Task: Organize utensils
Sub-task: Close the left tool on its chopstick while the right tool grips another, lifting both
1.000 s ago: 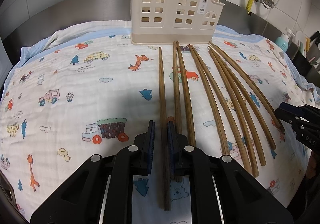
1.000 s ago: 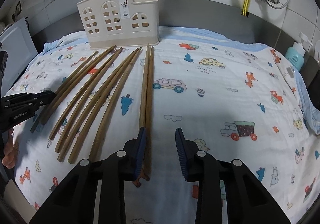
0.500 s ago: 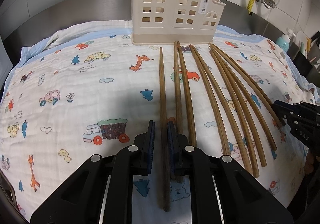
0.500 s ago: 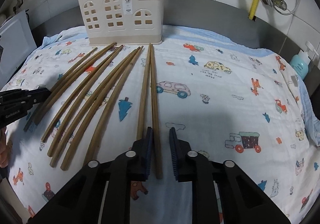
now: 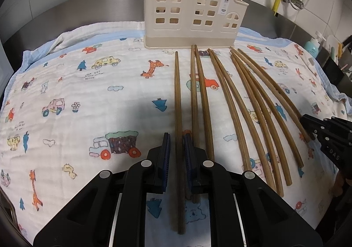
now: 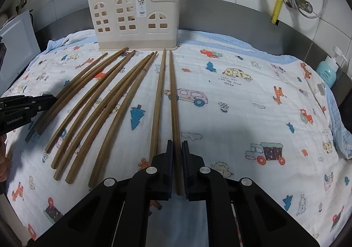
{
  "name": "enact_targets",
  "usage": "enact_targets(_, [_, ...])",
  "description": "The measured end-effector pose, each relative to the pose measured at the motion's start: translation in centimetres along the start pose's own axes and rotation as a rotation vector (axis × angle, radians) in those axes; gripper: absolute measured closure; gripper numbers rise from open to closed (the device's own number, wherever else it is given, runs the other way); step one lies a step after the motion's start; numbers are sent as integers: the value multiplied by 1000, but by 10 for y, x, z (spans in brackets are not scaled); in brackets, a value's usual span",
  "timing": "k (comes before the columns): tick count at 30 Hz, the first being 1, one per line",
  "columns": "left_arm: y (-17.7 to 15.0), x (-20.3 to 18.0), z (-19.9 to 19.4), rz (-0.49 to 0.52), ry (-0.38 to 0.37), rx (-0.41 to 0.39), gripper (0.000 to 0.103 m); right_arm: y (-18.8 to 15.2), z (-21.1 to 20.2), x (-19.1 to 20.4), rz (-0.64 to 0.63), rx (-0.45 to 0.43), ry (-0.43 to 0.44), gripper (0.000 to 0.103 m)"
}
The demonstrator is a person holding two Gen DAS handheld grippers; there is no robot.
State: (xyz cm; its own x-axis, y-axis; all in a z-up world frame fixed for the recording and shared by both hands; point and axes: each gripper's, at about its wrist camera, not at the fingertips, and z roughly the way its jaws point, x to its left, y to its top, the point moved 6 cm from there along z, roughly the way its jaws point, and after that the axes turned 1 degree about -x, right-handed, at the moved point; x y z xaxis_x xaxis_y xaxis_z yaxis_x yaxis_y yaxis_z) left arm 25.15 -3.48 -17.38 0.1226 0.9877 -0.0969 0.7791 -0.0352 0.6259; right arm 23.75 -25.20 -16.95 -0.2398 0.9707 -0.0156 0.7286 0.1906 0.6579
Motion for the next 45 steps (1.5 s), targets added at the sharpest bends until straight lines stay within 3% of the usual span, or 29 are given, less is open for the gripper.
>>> enact_targets(7, [5,4,-1,-28,-24,22,97,9,-27,2,9,-53,-3,96])
enact_targets(17, [18,0,-40,-12,-51,-81,100,37,-81,7,16,-173,25,96])
enact_targets(29, [-6,3,-16,-19,-40,3,96,34,-80,9,22,-167,31,96])
enact_targets(32, [-9,6,-13,-28,-25,11,94,35,-79,10,17,-168,32,96])
enact_targets(33, [-10,7,-11,-36,-30,18,81,35,-78,10,17,-168,34,96])
enact_targets(34, [-11,8,-11,-42,-31,18,78,35,-77,10,15,-167,35,96])
enact_targets(36, [-11,6,-10,-39,-24,12,78,34,-76,10,16,-166,35,96])
enact_targets(39, [-10,6,-9,-40,-15,10,81,34,-75,9,21,-163,36,96])
enact_targets(43, [-8,8,-8,-35,15,12,96,33,-76,9,21,-164,35,96])
enact_targets(45, [-8,9,-8,-37,22,18,97,33,-76,10,20,-164,36,96])
